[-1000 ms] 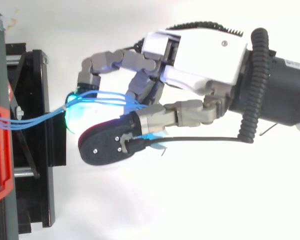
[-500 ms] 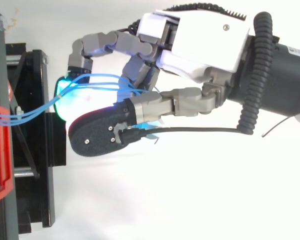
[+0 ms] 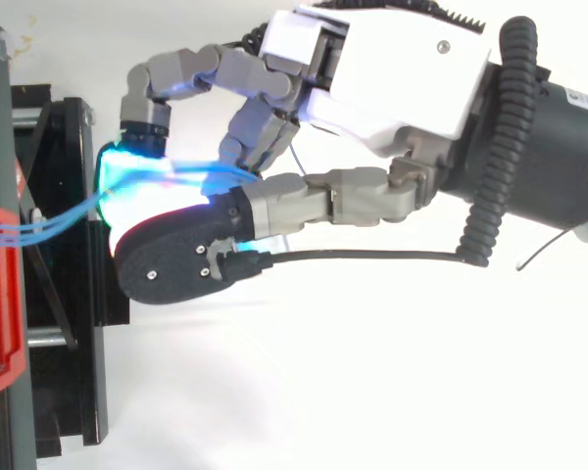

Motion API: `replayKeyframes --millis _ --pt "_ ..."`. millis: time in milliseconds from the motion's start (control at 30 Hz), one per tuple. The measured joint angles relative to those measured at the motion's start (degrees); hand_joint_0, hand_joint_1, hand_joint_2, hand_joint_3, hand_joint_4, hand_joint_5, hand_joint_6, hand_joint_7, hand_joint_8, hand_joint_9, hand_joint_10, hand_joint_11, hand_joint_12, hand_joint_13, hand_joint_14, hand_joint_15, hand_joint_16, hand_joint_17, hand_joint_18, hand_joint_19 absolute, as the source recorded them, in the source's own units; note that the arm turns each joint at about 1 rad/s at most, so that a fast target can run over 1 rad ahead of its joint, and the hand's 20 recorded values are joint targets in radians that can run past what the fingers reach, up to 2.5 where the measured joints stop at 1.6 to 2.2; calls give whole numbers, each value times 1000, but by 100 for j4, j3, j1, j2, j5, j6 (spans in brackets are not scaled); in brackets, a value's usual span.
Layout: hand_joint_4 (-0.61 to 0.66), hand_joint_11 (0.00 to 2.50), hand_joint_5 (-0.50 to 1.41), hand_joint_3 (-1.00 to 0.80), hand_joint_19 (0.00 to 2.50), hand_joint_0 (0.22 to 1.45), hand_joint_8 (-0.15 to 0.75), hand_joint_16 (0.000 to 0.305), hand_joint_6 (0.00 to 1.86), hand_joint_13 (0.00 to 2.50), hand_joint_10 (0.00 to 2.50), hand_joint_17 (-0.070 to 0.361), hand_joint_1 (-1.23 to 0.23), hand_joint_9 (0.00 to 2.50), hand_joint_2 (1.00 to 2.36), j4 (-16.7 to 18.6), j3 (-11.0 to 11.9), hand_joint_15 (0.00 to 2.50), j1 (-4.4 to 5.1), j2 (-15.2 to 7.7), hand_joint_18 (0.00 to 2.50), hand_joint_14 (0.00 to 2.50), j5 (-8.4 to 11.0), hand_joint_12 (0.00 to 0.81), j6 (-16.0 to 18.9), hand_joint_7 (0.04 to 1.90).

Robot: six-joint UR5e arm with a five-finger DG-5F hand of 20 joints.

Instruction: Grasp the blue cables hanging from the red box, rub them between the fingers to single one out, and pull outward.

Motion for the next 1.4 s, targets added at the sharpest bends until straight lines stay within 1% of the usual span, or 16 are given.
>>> replayKeyframes --millis 100,267,400,467,567,667,833,967,1200,1267,1400 --pt "217 1510 -107 -500 856 556 234 43 569 1111 215 96 -578 1190 1000 7 0 1163 3 -79 804 28 19 348 -18 1210" --pt "216 1512 -107 -500 858 554 233 43 562 1135 228 97 -579 1191 1000 38 2 1193 12 -223 808 28 -11 344 48 1218" --pt "220 1506 -107 -500 858 555 234 43 577 1143 252 96 -581 1195 1000 115 13 1204 21 -264 809 27 -29 340 75 1203" --pt "212 1504 -109 -500 858 558 232 42 590 1147 264 96 -583 1194 1000 107 74 1200 27 -270 808 28 -31 340 75 1188" --pt "208 1501 -113 -492 860 561 232 43 617 1147 268 96 -587 1194 1001 -41 203 1206 37 -271 810 28 -26 343 67 1148" --pt "201 1503 -118 -481 861 567 225 42 643 1149 267 95 -596 1194 1001 -241 254 1200 65 -272 808 27 -21 334 74 1122" --pt "199 1520 -125 -458 863 574 224 42 675 1164 268 95 -607 1191 1004 -395 245 1222 132 -273 807 26 -13 333 105 1080" --pt "199 1527 -129 -447 863 578 224 42 701 1168 268 94 -615 1189 1004 -504 221 1244 164 -273 808 27 -13 325 133 1026" --pt "178 1521 -151 -369 859 602 217 42 801 1182 265 94 -640 1192 1010 -668 216 1257 178 -268 814 27 -26 318 239 962" --pt "170 1509 -155 -356 858 600 230 42 812 1183 278 94 -640 1190 1011 -762 225 1263 179 -264 815 27 -30 325 297 964" --pt "169 1502 -160 -347 866 601 222 42 824 1181 296 94 -647 1176 1011 -947 257 1262 180 -264 814 29 -35 323 429 962"
